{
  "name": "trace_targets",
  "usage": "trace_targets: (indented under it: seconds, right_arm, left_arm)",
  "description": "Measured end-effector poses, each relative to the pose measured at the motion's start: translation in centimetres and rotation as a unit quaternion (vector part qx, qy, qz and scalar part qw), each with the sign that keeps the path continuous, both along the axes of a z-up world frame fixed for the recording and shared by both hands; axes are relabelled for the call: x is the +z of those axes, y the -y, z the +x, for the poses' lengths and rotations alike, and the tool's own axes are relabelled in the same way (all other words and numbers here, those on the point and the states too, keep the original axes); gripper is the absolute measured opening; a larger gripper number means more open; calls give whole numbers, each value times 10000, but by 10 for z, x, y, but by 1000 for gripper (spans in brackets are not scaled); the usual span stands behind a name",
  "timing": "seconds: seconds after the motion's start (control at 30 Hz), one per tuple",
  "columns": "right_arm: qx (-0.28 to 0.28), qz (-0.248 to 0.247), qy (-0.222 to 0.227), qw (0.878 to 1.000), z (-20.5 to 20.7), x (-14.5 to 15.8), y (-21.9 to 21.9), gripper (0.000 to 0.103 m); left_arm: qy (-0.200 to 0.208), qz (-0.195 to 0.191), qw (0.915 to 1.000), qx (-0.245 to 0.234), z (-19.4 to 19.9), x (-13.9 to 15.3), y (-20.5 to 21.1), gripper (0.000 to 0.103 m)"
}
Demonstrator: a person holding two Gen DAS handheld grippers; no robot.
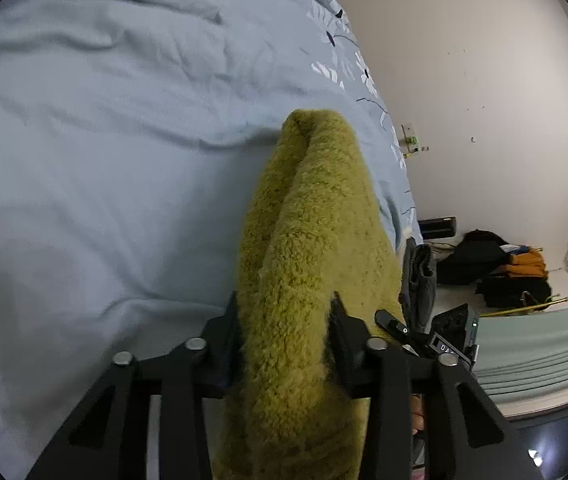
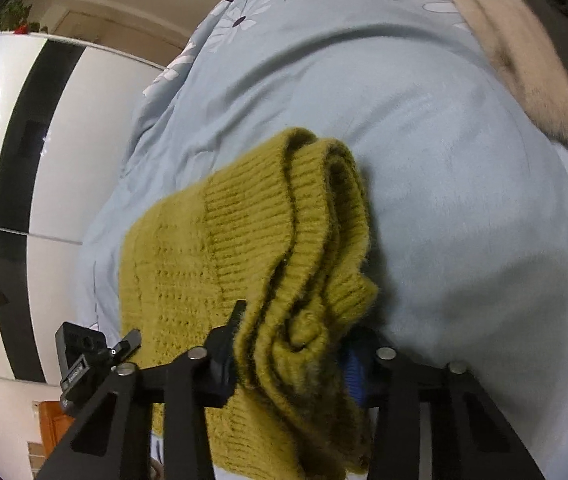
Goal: Fold clothes
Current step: 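Grasp the folded sweater with both grippers and lift it, then carry the folded sweater with both grippers toward the dark clothes stack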
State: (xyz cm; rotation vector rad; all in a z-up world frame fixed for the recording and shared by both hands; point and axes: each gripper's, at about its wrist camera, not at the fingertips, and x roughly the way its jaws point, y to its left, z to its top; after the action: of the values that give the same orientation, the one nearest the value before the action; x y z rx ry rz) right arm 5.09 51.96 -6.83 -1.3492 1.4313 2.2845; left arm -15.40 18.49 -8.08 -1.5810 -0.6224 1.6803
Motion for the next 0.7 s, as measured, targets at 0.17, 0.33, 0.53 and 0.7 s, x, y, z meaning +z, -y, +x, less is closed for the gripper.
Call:
trace_targets:
  seconds: [0.17,0.33,0.53,0.7]
  right_arm:
    - [88,19,-307,9995,8,25,8,35]
    - [124,89,-595,9981,20,52,7,34]
    - [-18,245,-966,9950,58,90,-24,34]
    - [-295,702,-1229,9895,95,137,-69,34]
  left_arm:
    - [-515,-131,9985,-147,14,37,-13,31]
    - [-973,-134,9944,-391,30,78,-29,31]
    - [-1314,115,9889,-691,48,119,-73,31]
    - [-1561,329,9812,-1087,61,146,-137,31]
